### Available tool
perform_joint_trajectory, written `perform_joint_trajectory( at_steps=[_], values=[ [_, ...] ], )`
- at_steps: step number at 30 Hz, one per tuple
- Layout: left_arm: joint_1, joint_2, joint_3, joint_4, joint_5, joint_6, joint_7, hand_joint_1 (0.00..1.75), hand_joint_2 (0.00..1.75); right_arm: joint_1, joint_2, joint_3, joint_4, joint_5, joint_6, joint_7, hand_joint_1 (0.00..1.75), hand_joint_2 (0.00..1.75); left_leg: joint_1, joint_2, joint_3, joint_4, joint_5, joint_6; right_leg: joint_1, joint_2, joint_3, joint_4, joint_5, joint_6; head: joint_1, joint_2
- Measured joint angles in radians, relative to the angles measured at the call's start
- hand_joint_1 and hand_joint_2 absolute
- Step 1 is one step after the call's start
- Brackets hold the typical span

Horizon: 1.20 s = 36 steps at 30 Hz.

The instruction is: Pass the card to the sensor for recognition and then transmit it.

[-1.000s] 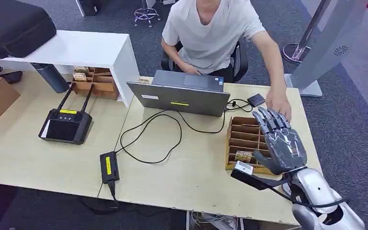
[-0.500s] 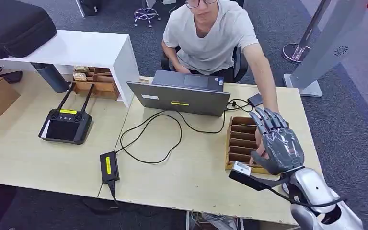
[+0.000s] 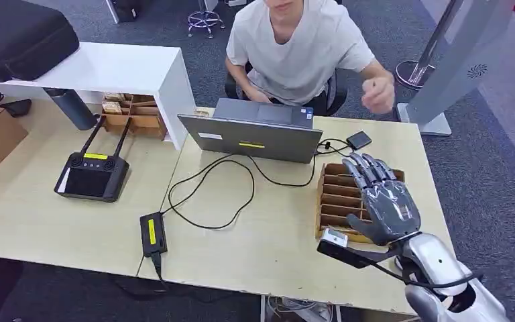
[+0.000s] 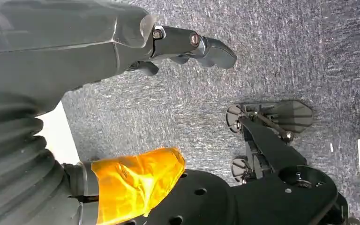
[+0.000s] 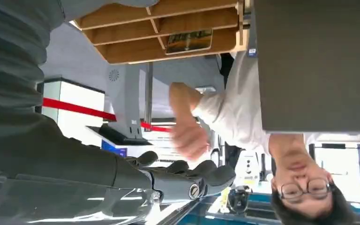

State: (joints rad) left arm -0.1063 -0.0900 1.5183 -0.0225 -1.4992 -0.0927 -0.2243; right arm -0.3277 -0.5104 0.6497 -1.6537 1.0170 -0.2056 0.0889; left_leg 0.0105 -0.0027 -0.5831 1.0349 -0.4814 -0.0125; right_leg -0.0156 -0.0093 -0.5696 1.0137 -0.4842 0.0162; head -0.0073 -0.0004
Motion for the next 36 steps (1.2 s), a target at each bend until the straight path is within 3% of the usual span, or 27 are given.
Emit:
perform_joint_trajectory(
  at_steps=[9, 14, 21, 36],
  values=[
    [0.006, 0.0, 0.013, 0.0, 0.0, 0.001, 0.0, 0.0, 1.75, 0.042, -0.019, 0.013, -0.016, -0.011, -0.009, 0.015, 0.0, 1.75, 0.0, 0.0, 0.0, 0.0, 0.0, 0.0, 0.0, 0.0, 0.0, 0.0, 0.0, 0.0, 0.0, 0.0],
    [0.01, 0.0, 0.029, 0.0, 0.001, 0.006, 0.0, 0.0, 1.75, 0.13, -0.019, 0.011, -0.021, -0.003, -0.068, 0.027, 0.0, 1.75, 0.0, -0.001, 0.0, 0.0, -0.001, 0.0, 0.0, -0.001, 0.0, 0.0, 0.0, 0.0, 0.0, 0.0],
    [0.013, 0.0, 0.031, 0.0, 0.004, 0.018, -0.003, 0.0, 1.75, 0.239, -0.007, -0.003, -0.03, 0.0, -0.082, 0.035, 0.0, 1.75, 0.0, -0.001, 0.0, 0.0, -0.001, 0.0, 0.0, -0.001, 0.0, 0.0, 0.0, 0.0, 0.0, 0.0],
    [0.013, -0.002, 0.031, 0.0, 0.003, 0.032, -0.018, 0.0, 1.75, 0.345, 0.14, -0.052, -0.011, 0.076, -0.265, 0.027, 0.0, 1.75, 0.0, 0.0, 0.0, 0.0, -0.001, 0.0, 0.0, 0.0, 0.0, 0.0, 0.0, 0.0, 0.0, 0.0]
  ],
)
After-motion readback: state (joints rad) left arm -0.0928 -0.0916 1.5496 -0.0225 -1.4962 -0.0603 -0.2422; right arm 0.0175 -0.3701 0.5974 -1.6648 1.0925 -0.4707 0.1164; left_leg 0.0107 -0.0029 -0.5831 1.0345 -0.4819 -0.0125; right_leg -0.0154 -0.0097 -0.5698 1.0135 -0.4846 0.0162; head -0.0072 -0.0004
